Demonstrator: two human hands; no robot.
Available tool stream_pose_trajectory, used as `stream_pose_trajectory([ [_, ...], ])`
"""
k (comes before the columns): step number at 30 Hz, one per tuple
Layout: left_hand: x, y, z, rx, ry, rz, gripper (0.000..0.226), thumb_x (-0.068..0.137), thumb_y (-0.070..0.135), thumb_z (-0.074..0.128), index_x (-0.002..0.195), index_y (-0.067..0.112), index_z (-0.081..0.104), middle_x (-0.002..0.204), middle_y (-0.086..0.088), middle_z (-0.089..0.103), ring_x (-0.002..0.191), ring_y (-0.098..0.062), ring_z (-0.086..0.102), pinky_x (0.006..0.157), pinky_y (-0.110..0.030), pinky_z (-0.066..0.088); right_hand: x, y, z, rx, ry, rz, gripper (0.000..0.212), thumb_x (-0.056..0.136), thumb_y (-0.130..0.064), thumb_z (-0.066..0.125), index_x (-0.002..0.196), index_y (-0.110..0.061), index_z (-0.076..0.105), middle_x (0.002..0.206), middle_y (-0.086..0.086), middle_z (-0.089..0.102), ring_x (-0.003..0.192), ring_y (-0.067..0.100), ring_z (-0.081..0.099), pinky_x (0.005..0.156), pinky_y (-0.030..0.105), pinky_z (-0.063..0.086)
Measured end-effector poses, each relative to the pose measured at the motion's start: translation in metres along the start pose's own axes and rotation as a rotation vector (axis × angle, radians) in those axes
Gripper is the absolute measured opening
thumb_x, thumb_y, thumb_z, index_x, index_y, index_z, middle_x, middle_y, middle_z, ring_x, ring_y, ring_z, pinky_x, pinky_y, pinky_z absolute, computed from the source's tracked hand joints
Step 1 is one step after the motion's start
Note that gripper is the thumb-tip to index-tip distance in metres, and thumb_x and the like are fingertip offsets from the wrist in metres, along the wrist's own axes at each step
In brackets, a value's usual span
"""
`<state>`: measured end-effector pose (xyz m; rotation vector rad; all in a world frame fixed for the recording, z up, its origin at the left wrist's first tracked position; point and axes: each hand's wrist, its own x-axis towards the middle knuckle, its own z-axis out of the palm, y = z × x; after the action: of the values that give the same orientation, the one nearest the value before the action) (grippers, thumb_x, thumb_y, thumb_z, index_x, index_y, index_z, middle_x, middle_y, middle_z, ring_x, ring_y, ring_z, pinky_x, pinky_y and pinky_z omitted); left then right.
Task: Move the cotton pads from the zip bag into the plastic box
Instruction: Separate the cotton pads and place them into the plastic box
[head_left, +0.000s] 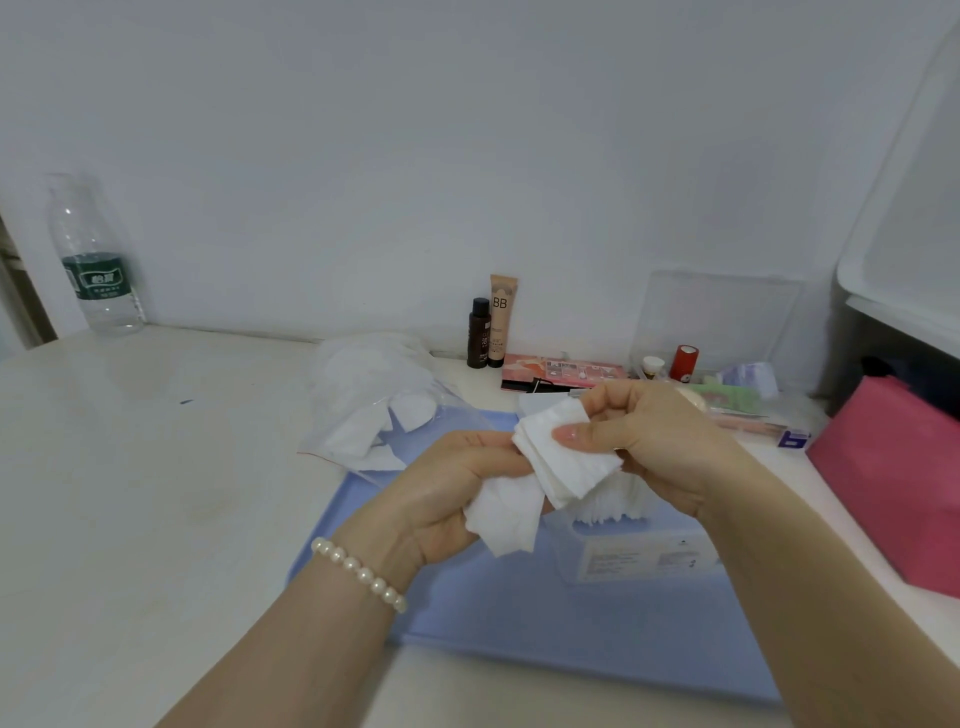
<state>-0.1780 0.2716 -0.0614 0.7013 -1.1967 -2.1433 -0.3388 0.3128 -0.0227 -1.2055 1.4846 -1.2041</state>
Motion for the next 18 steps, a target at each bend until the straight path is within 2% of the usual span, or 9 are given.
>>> stream_pose_trajectory([
  [8,0.0008,0.0002,-0.0016,-0.04,0.0,-0.029,0.029,0.087,-0.011,0.043,0.11,-0.009,0.06,0.113,-0.021,0.066,0.097,-0.029,0.066,0.078,-0.037,0.058,-0.0005,-0.0004,0.0009,-0.043,0.05,-0.029,0.019,0.071,0.003,0.074,0.072,-0.012,0.061,0.072,0.002,0.066,0.068,0.016,0.063,0.059,0.027,0.05],
  [12,-0.0015,0.0017,-0.0003,-0.122,-0.114,-0.043,0.032,0.085,-0.006,0.042,0.112,-0.002,0.059,0.112,-0.017,0.068,0.098,-0.025,0.067,0.084,-0.036,0.054,0.0002,0.002,0.0031,-0.095,0.088,-0.059,0.019,0.07,0.0,0.075,0.074,-0.011,0.061,0.071,0.0,0.064,0.066,0.013,0.061,0.055,0.021,0.048],
  [14,-0.0036,0.0021,0.0012,-0.144,-0.163,-0.03,0.031,0.082,-0.001,0.049,0.111,0.0,0.06,0.107,-0.014,0.069,0.096,-0.023,0.068,0.086,-0.035,0.053,-0.0004,0.0029,0.0036,-0.154,0.097,-0.082,0.019,0.07,-0.003,0.077,0.077,-0.01,0.061,0.071,-0.001,0.062,0.064,0.012,0.059,0.054,0.019,0.046],
  [16,-0.002,0.0002,0.0017,-0.07,-0.112,0.008,0.027,0.081,0.006,0.061,0.106,-0.002,0.063,0.106,-0.017,0.069,0.094,-0.025,0.068,0.084,-0.035,0.054,-0.001,0.0029,0.0044,-0.185,0.074,-0.088,0.022,0.068,-0.005,0.079,0.079,-0.009,0.059,0.074,0.003,0.062,0.066,0.014,0.058,0.057,0.022,0.047],
  [18,0.001,-0.003,0.0008,0.02,-0.011,0.03,0.03,0.069,0.01,0.068,0.096,-0.003,0.068,0.098,-0.018,0.071,0.085,-0.024,0.07,0.075,-0.034,0.059,-0.0008,0.0029,0.005,-0.212,0.049,-0.065,0.027,0.068,-0.005,0.079,0.081,-0.011,0.056,0.079,0.005,0.06,0.069,0.016,0.057,0.058,0.024,0.045],
])
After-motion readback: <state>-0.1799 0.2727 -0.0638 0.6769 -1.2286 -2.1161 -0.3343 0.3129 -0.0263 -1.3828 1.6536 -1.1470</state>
